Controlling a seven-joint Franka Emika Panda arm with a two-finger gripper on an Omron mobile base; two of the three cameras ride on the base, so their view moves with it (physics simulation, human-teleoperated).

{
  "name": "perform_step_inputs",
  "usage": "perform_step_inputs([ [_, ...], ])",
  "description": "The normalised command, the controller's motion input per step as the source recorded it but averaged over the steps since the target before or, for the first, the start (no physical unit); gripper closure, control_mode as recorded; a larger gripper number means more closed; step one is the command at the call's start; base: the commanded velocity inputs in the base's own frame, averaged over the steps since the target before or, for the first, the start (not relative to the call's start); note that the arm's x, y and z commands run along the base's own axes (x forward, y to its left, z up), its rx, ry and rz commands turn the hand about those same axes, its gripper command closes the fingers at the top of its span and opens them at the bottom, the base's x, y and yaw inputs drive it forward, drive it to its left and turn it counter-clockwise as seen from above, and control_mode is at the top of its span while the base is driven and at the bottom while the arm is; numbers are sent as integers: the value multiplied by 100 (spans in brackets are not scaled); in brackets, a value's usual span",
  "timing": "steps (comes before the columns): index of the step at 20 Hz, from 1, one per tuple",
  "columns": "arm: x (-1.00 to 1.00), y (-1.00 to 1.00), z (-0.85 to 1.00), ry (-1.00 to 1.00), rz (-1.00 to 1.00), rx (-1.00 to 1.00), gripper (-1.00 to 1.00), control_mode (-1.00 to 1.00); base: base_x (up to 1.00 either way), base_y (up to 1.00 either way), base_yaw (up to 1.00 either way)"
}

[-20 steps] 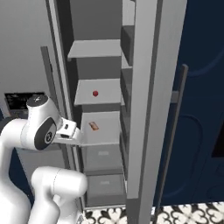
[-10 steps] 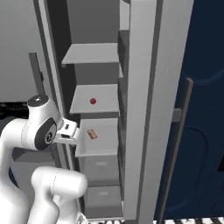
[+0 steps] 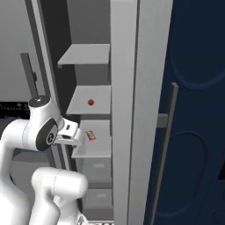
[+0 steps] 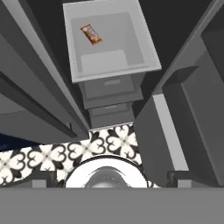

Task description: Take the strawberry from the fridge and place it on top of the pancake, located on the dining counter.

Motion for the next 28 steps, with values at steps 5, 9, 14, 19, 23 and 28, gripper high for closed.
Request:
perform_step_inputs([
  [5,0,0,0,0,0,0,-100,100,42,0,11],
  [9,0,0,0,0,0,0,-100,100,47,0,9],
  [14,0,0,0,0,0,0,-100,100,39,-7,7],
  [19,0,0,0,0,0,0,-100,100,21,-33,4],
  [23,0,0,0,0,0,0,-100,100,9,-29,0],
  [28,0,0,0,0,0,0,-100,100,3,-14,0],
])
